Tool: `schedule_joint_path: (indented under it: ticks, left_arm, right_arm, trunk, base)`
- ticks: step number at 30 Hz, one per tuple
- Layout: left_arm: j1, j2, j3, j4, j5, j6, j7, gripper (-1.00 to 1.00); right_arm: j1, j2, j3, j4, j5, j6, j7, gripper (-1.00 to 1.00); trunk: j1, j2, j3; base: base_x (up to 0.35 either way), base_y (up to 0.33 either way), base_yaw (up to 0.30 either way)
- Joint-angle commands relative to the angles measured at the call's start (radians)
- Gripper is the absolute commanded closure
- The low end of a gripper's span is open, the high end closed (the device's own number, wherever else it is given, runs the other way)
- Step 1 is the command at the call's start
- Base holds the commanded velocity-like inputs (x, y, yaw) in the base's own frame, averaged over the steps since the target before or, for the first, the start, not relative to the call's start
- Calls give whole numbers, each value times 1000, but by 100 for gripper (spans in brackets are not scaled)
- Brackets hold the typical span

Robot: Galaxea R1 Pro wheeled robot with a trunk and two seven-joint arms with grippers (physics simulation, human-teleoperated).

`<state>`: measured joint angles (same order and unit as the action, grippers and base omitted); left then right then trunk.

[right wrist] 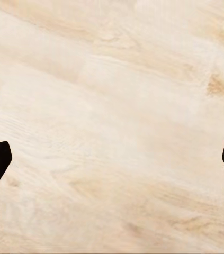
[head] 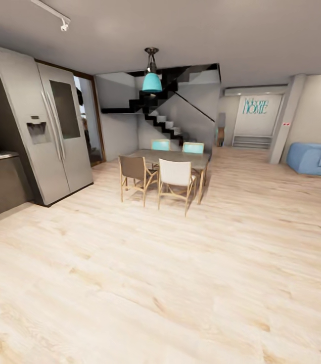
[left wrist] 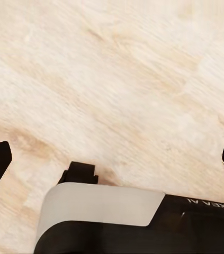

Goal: In the kitchen, take the popcorn bag from the countertop, put it into the microwave, and heat it until the popcorn is cooked so the cooked popcorn ends up inside the bag.

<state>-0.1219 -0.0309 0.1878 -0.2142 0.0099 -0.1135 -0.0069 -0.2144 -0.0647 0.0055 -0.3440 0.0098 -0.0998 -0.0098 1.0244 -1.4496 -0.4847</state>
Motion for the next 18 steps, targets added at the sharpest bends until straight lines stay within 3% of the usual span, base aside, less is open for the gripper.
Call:
schedule_joint_path:
  ticks: [1, 18]
  left_arm:
    - [-1, -1, 4, 1, 1, -3, -1, -100]
    - [-1, 0, 4, 1, 1, -3, -1, -100]
  right_arm:
    - [0, 0, 1, 0, 1, -3, -1, -100]
    - [0, -12, 16, 2, 4, -17, -1, -100]
  trunk:
    - [1, 0, -2]
    - [1, 0, -21]
  base:
    - [342, 0, 229]
    - [342, 0, 179]
